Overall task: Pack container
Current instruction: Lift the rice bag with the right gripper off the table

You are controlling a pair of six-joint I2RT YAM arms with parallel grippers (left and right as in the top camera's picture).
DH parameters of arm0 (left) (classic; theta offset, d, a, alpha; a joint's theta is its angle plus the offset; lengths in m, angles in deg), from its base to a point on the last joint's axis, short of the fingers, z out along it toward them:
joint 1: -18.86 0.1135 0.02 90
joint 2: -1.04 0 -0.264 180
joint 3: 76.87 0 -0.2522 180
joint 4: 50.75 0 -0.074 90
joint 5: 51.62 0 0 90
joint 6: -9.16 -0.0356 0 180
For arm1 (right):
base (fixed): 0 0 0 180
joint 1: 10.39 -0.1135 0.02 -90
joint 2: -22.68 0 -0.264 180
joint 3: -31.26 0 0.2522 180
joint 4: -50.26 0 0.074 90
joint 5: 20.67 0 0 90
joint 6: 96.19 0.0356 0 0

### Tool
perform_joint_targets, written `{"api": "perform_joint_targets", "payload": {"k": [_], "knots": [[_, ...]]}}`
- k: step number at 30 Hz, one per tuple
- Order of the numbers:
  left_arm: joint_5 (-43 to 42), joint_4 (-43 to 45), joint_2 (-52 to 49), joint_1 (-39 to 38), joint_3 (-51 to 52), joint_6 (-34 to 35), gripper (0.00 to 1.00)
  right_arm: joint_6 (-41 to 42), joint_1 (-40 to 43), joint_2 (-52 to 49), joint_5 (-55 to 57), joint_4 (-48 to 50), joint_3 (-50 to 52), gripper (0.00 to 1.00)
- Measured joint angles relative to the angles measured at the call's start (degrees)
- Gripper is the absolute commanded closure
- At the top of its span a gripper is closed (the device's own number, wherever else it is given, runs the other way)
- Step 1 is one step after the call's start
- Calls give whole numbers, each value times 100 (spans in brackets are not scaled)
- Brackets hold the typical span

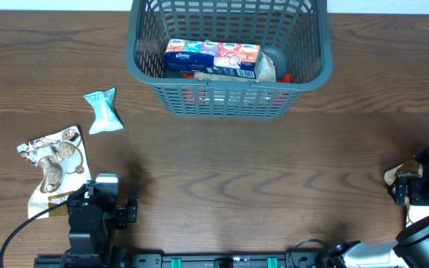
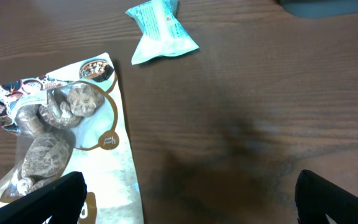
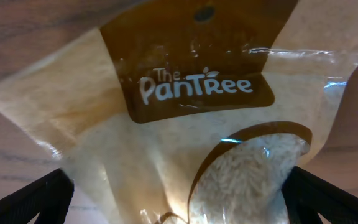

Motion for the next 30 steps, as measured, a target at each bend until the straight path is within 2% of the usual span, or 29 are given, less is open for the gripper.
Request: {"api": "perform_joint_targets", "payload": {"k": [5,8,9,10,11,12,15,19,24,30], "knots": [[0,0,0,0,0,-7,2,2,4,0,7,44,90,1],[0,0,0,0,0,-22,1,-13,4,0,11,55,98,14],[0,0,0,0,0,-26,1,-20,4,0,7,57,98,32],[0,0,0,0,0,-28,1,-35,4,0,4,61,101,61],[0,0,0,0,0,-31,1,-20,4,0,7,68,103,78],[0,0,0,0,0,-31,1,-7,4,0,0,79,103,84],[0,0,0,0,0,-35,1,24,4,0,-50,76,103,84],[0,0,0,0,0,-46,1,24,4,2,-140,85,103,99],[0,0,0,0,0,-46,1,208,7,0,-450,219,109,99],[0,0,0,0,0,-46,1,977,-31,0,-966,605,120,99]]}}
